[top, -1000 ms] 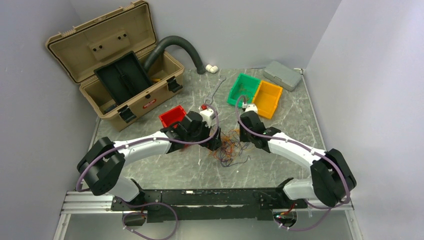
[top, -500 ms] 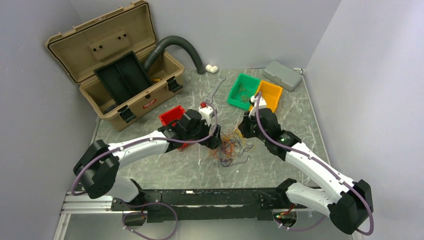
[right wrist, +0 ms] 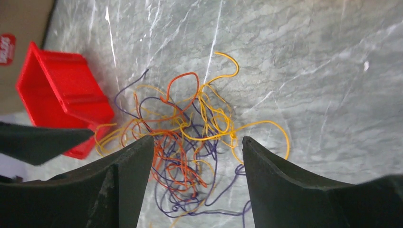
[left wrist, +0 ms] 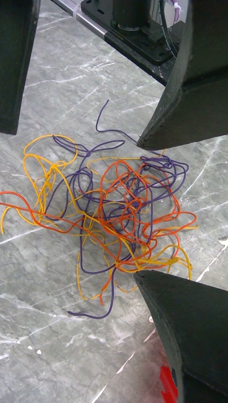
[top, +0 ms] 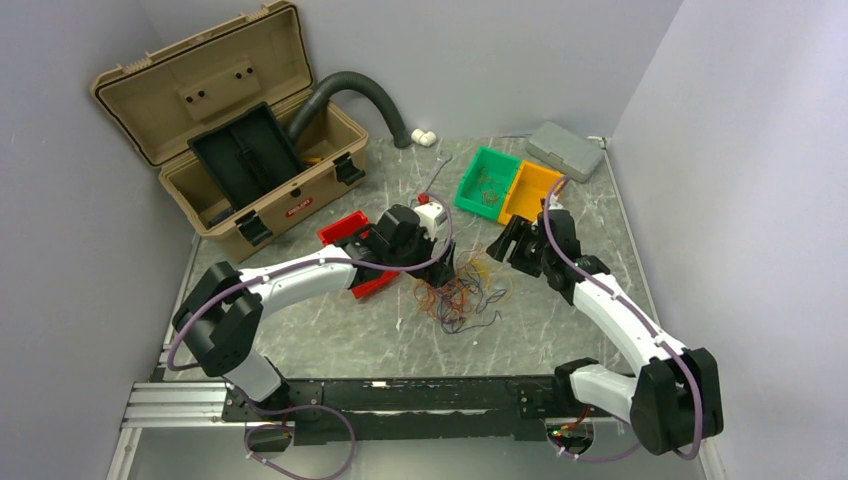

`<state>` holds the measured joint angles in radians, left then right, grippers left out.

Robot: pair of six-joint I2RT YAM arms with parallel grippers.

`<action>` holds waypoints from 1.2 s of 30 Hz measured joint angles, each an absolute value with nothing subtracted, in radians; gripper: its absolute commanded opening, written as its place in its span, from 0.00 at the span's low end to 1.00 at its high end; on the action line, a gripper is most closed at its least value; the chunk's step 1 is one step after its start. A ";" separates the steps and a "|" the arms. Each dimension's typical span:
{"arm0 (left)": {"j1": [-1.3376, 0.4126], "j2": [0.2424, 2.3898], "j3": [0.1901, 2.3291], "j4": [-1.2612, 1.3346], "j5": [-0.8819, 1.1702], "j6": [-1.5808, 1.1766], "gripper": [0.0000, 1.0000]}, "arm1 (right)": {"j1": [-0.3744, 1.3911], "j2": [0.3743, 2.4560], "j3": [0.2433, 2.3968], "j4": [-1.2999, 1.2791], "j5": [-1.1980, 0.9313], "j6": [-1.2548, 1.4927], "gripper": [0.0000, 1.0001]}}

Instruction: Untangle the cables

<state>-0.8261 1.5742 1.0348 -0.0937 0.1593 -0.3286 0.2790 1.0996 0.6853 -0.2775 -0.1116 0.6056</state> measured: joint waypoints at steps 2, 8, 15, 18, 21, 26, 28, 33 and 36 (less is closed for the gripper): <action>-0.826 1.571 1.034 -0.094 0.157 -0.326 0.98 | 0.264 1.107 0.662 -0.249 -0.118 0.683 0.69; -0.826 1.480 0.963 -0.088 0.104 -0.318 0.99 | 0.205 1.094 0.508 -0.146 -0.139 0.960 0.63; -0.826 1.344 0.880 -0.089 0.052 -0.317 0.99 | 0.164 1.102 0.413 -0.075 -0.141 1.208 0.60; -0.826 1.297 0.865 -0.091 0.046 -0.319 0.99 | 0.154 1.144 0.412 -0.009 -0.155 1.271 0.57; -0.826 1.245 0.852 -0.095 0.044 -0.320 1.00 | 0.143 1.216 0.412 0.056 -0.177 1.325 0.53; -0.826 1.154 0.827 -0.109 0.022 -0.319 1.00 | 0.138 1.314 0.412 0.141 -0.202 1.391 0.51; -0.826 1.128 0.822 -0.121 0.009 -0.319 0.99 | 0.138 1.332 0.412 0.160 -0.207 1.399 0.49; -0.825 1.108 0.822 -0.138 -0.015 -0.320 0.99 | 0.137 1.372 0.412 0.200 -0.221 1.406 0.21; -0.825 1.103 0.822 -0.151 -0.023 -0.319 0.99 | 0.133 1.380 0.412 0.221 -0.228 1.408 0.12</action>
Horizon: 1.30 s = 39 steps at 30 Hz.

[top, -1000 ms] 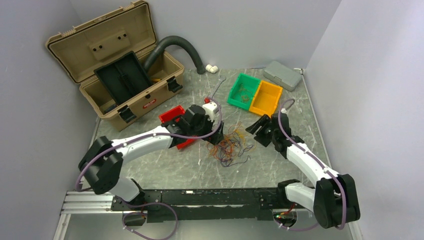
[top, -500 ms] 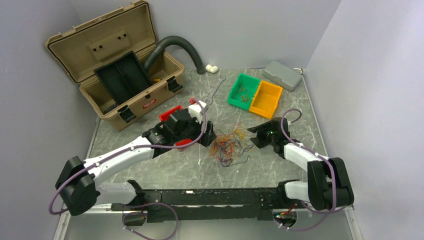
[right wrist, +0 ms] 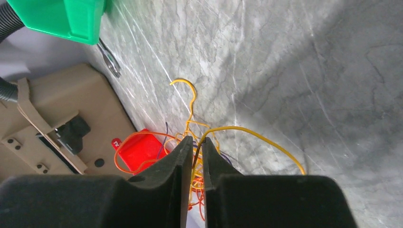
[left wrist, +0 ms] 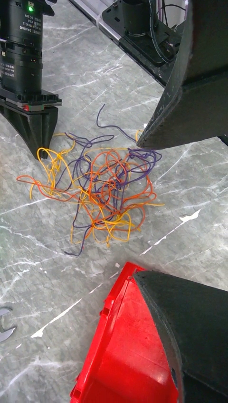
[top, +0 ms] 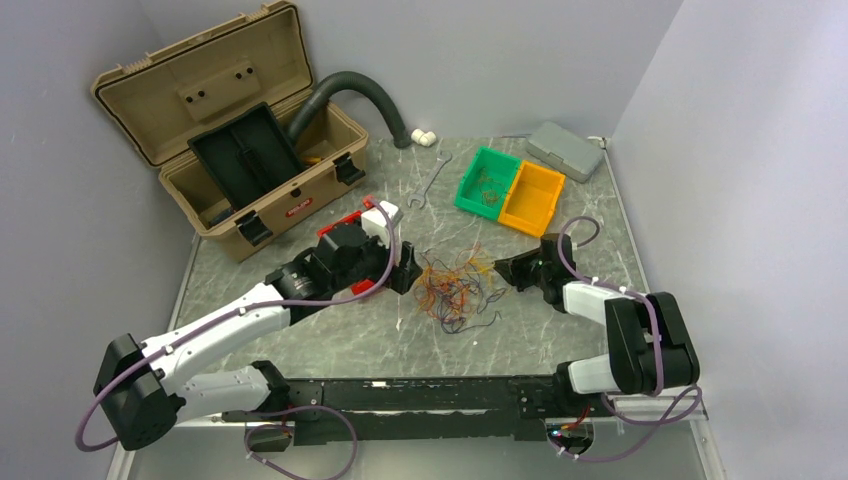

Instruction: Untangle the cables

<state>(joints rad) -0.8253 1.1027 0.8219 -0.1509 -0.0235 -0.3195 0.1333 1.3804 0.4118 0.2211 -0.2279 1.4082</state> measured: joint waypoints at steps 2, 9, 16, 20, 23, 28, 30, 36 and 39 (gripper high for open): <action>-0.825 1.093 0.822 -0.162 -0.030 -0.319 0.99 | 0.133 1.373 0.412 0.223 -0.226 1.400 0.05; -0.825 1.070 0.822 -0.194 -0.064 -0.313 0.99 | 0.132 1.155 0.427 0.109 -0.159 1.280 0.00; -0.825 1.069 0.822 -0.201 -0.076 -0.311 1.00 | 0.152 0.914 0.574 -0.074 -0.104 1.101 0.00; -0.825 1.061 0.822 -0.200 -0.076 -0.311 0.99 | 0.185 0.812 0.684 -0.144 -0.107 0.999 0.00; -0.825 1.060 0.822 -0.200 -0.075 -0.311 0.99 | 0.197 0.766 0.762 -0.179 -0.123 0.935 0.00; -0.825 1.060 0.825 -0.200 -0.060 -0.306 0.99 | 0.198 0.747 0.941 -0.258 -0.142 0.830 0.00; -0.825 1.060 0.831 -0.202 -0.052 -0.300 0.99 | 0.198 0.760 1.049 -0.298 -0.167 0.785 0.00; -0.825 1.047 0.867 -0.191 -0.012 -0.281 0.99 | 0.198 0.753 1.162 -0.270 -0.295 0.743 0.00; -0.825 1.034 0.867 -0.165 0.028 -0.275 0.99 | 0.199 0.741 1.100 -0.239 -0.363 0.741 0.00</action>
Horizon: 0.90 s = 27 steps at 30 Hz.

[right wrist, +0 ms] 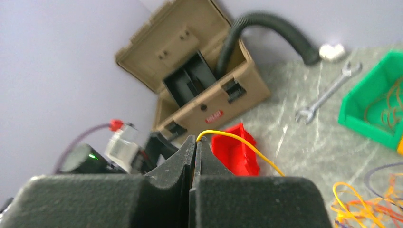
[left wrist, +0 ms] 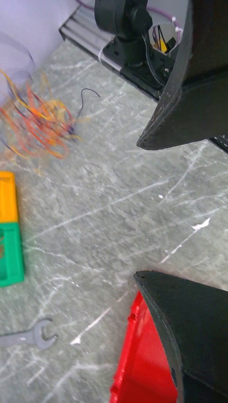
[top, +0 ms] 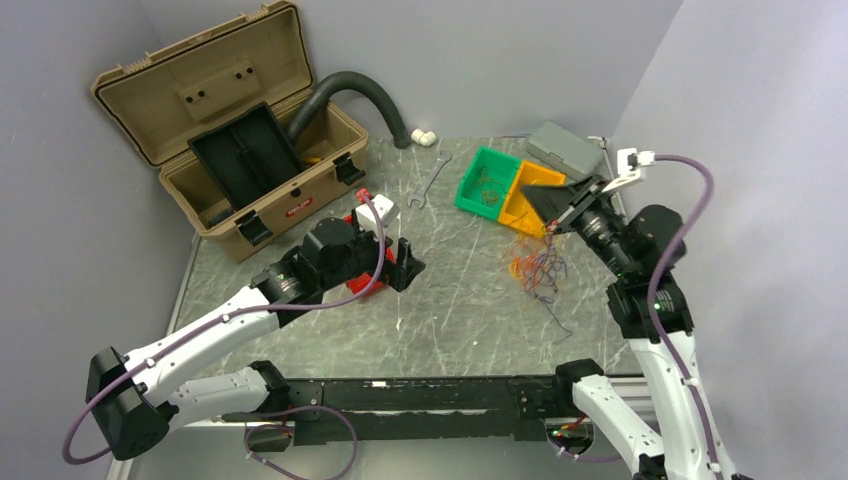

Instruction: Untangle the cables

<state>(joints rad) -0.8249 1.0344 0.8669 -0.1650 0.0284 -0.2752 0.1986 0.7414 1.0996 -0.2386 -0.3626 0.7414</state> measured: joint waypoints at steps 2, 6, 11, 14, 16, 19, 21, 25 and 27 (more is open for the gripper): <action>-0.825 1.034 0.866 -0.140 0.061 -0.275 0.99 | 0.201 0.747 1.038 -0.237 -0.388 0.741 0.00; -0.824 1.047 0.859 -0.078 0.124 -0.278 0.99 | 0.214 0.767 0.897 -0.247 -0.411 0.745 0.00; -0.825 1.092 0.855 -0.001 0.203 -0.282 0.94 | 0.250 0.770 0.834 -0.263 -0.411 0.751 0.00; -0.825 1.121 0.855 0.038 0.232 -0.284 0.90 | 0.274 0.763 0.834 -0.258 -0.410 0.750 0.00; -0.825 1.140 0.855 0.073 0.254 -0.282 0.87 | 0.290 0.761 0.834 -0.253 -0.410 0.749 0.00; -0.828 1.189 0.875 0.117 0.290 -0.275 0.86 | 0.306 0.762 0.834 -0.253 -0.405 0.748 0.00; -0.834 1.242 0.908 0.148 0.308 -0.273 0.86 | 0.313 0.762 0.834 -0.253 -0.402 0.748 0.00; -0.849 1.330 0.963 0.210 0.342 -0.271 0.87 | 0.317 0.773 0.841 -0.253 -0.401 0.747 0.00; -0.863 1.380 1.004 0.243 0.361 -0.273 0.87 | 0.318 0.782 0.853 -0.253 -0.400 0.747 0.00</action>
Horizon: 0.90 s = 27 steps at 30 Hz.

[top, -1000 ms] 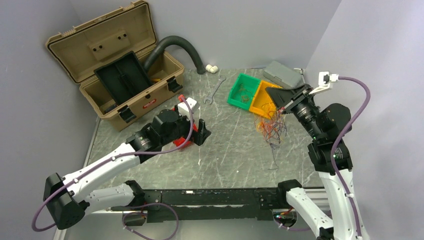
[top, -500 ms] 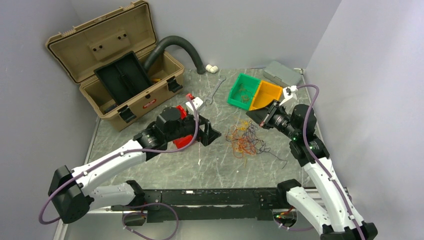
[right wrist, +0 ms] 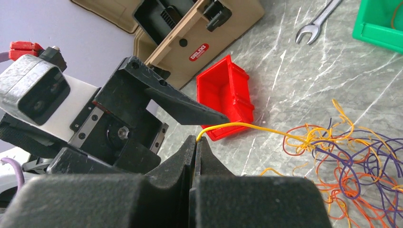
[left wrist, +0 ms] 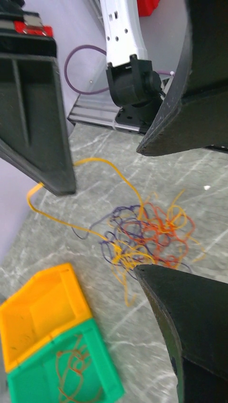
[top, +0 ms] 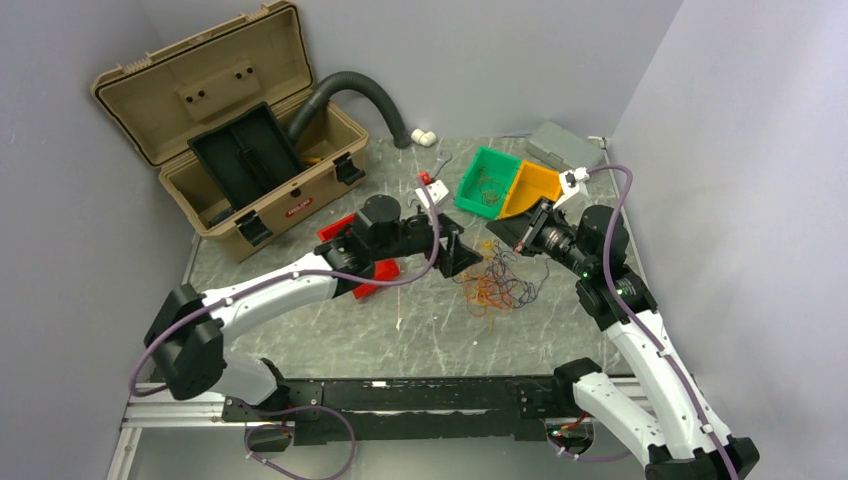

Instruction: Untangle the cables

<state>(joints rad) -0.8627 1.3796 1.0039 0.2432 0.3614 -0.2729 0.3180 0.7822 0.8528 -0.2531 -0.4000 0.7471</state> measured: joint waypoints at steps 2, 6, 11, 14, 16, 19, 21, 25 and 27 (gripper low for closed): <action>-0.876 1.426 1.046 0.267 0.384 -0.276 0.83 | 0.318 0.789 0.862 -0.252 -0.398 0.747 0.00; -0.891 1.499 1.116 0.303 0.428 -0.290 0.60 | 0.319 0.800 0.869 -0.248 -0.396 0.747 0.00; -0.892 1.555 1.156 0.322 0.476 -0.307 0.07 | 0.321 0.803 0.869 -0.243 -0.371 0.749 0.00; -0.892 1.576 1.175 0.320 0.500 -0.306 0.00 | 0.321 0.803 0.869 -0.238 -0.353 0.748 0.32; -0.892 1.576 1.180 0.308 0.501 -0.300 0.00 | 0.321 0.803 0.870 -0.239 -0.338 0.738 0.63; -0.884 1.560 1.176 0.275 0.500 -0.301 0.00 | 0.322 0.796 0.873 -0.260 -0.308 0.696 0.73; -0.865 1.526 1.154 0.260 0.501 -0.310 0.00 | 0.323 0.776 0.873 -0.293 -0.266 0.637 0.76; -0.794 1.433 1.109 0.240 0.520 -0.349 0.00 | 0.323 0.705 0.808 -0.298 -0.180 0.545 0.78; -0.768 1.397 1.104 0.221 0.524 -0.358 0.00 | 0.322 0.660 0.731 -0.293 -0.151 0.517 0.78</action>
